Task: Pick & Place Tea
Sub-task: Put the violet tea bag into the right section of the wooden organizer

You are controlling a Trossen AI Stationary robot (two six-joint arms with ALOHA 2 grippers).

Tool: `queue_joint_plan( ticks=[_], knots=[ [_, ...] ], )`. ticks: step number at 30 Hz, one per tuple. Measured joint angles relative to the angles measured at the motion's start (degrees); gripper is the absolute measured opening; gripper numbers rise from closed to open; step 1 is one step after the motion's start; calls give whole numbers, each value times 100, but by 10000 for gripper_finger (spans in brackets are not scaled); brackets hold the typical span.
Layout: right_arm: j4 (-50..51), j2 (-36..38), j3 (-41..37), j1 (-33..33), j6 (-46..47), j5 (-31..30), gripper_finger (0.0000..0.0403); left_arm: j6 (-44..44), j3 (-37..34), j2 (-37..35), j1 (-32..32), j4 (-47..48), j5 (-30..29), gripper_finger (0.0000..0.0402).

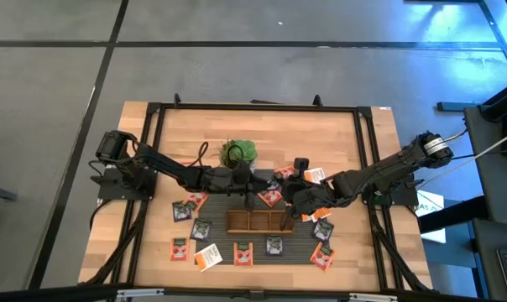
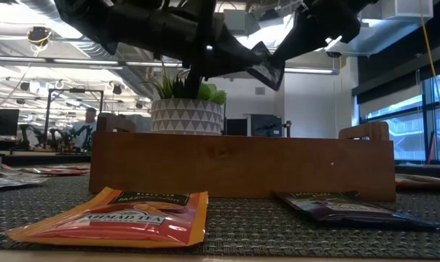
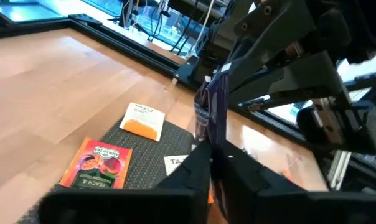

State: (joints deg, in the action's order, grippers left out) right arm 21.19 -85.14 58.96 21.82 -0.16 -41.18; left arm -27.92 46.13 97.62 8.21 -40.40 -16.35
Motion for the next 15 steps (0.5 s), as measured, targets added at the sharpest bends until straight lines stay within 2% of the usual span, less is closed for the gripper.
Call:
queue_joint_plan(
  ticks=[3, 7, 10, 15],
  knots=[
    [27, 26, -2, 0, 4, 57, 24, 125, -4, 0, 0, 12, 14, 10],
    [398, 328, 98, 15, 319, 351, 74, 450, -4, 0, -2, 13, 196, 12],
    [906, 694, 257, 15, 620, 785, 123, 925, -4, 0, -7, 22, 489, 9],
    [935, 1167, 247, 15, 765, 1694, 187, 1385, -4, 0, 0, -68, 709, 10]
  ],
)
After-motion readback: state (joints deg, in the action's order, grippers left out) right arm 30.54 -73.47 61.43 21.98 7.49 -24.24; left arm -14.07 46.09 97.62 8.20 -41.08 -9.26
